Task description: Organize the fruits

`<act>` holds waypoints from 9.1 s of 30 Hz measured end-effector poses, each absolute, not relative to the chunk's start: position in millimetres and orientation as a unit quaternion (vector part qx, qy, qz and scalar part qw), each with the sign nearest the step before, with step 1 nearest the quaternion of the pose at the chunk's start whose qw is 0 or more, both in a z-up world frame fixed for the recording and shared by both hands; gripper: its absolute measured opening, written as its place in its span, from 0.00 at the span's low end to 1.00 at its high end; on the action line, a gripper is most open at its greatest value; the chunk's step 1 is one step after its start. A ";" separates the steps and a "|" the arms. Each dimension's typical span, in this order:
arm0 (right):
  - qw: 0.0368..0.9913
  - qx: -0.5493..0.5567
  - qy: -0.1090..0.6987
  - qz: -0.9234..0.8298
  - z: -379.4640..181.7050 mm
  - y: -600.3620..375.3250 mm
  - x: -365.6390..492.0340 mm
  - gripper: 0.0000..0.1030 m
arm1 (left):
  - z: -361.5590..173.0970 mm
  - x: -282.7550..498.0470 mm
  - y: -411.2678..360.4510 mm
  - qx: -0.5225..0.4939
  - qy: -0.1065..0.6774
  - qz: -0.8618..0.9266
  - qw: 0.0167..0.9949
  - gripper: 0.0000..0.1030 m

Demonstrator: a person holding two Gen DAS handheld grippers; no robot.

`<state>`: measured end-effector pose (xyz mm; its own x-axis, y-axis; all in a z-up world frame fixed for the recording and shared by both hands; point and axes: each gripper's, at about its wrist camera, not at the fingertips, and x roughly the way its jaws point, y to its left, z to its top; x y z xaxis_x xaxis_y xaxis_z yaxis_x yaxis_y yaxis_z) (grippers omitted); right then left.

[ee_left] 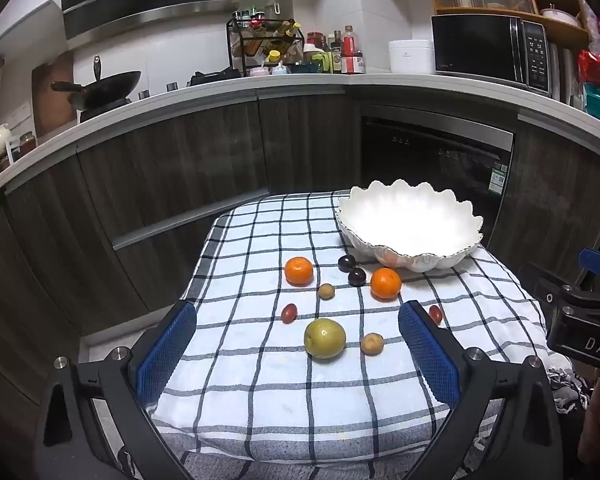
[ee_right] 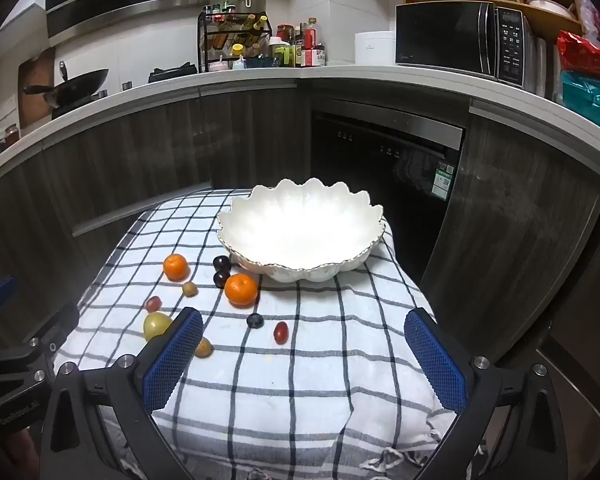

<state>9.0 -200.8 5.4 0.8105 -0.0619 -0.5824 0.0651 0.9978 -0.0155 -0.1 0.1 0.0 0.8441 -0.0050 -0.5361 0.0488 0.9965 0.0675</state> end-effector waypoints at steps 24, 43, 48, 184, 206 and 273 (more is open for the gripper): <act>0.956 0.004 0.290 -0.030 9.6 -199.6 4.1 0.99 | 3.0 -4.4 3.7 0.033 0.275 -0.009 0.961 1.00; 0.957 0.007 0.288 -0.032 11.9 -198.6 3.7 0.99 | 1.2 -4.2 4.3 0.030 0.271 -0.006 0.962 1.00; 0.957 0.007 0.287 -0.032 11.6 -198.8 3.6 0.99 | 1.5 -5.1 4.5 0.030 0.267 -0.006 0.963 1.00; 0.886 -0.023 0.463 0.033 -141.2 -187.1 134.1 0.21 | -137.3 120.3 -17.3 0.045 0.439 -0.054 0.896 0.47; 0.902 -0.029 0.429 0.039 -109.9 -182.8 129.4 0.18 | -111.9 117.8 -16.6 0.053 0.415 -0.047 0.907 0.47; 0.921 0.006 0.386 -0.059 -60.0 -283.9 222.8 0.18 | -58.8 263.1 -116.8 0.077 0.391 -0.131 0.908 0.47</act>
<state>222.8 -283.9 -60.0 0.6957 -0.1044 -0.7107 0.1138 0.9929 -0.0345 263.1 -116.8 -58.8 0.6598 -0.1782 -0.7300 0.2983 0.9538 0.0368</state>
